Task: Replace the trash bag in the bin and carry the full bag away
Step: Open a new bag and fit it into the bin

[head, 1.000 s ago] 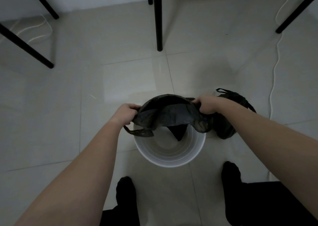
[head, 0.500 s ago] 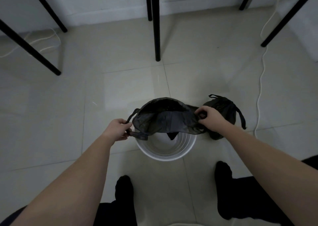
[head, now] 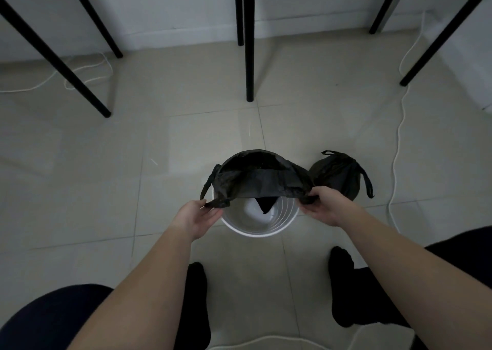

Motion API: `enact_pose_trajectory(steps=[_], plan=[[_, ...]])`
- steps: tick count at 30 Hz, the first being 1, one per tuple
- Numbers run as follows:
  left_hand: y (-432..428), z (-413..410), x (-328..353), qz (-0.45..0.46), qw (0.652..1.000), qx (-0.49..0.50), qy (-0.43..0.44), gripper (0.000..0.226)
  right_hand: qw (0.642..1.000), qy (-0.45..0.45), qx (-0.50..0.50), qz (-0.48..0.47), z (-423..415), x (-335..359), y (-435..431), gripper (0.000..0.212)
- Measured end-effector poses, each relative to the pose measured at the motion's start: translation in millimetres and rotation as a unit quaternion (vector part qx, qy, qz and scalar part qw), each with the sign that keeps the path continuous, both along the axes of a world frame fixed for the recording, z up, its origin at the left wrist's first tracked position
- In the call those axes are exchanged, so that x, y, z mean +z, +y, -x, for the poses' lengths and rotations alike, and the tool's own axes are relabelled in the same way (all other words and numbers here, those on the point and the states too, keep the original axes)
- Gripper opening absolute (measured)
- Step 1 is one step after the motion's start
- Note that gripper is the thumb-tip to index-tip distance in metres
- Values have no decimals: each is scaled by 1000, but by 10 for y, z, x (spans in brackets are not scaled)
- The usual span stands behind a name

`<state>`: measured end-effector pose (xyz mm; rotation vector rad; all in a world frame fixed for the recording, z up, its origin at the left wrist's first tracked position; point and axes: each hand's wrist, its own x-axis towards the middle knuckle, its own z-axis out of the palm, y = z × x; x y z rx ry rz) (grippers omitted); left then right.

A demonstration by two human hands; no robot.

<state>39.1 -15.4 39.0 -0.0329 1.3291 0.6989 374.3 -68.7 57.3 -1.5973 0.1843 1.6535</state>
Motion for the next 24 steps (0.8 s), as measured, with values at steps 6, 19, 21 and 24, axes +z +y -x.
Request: enact_pose_trajectory(steps=[6, 19, 21, 24], plan=[[-119, -84, -108, 34, 996, 75, -24, 35, 989, 108, -100, -31, 83, -54, -99, 24], [-414, -89, -116, 59, 985, -143, 72, 28, 998, 51, -17, 10, 253, -129, -343, 36], [-454, -91, -146, 54, 993, -98, 47, 22, 998, 55, -15, 22, 262, -147, -379, 37], [-509, -135, -141, 30, 999, -41, 13, 20, 997, 72, -11, 26, 251, -125, -421, 37]])
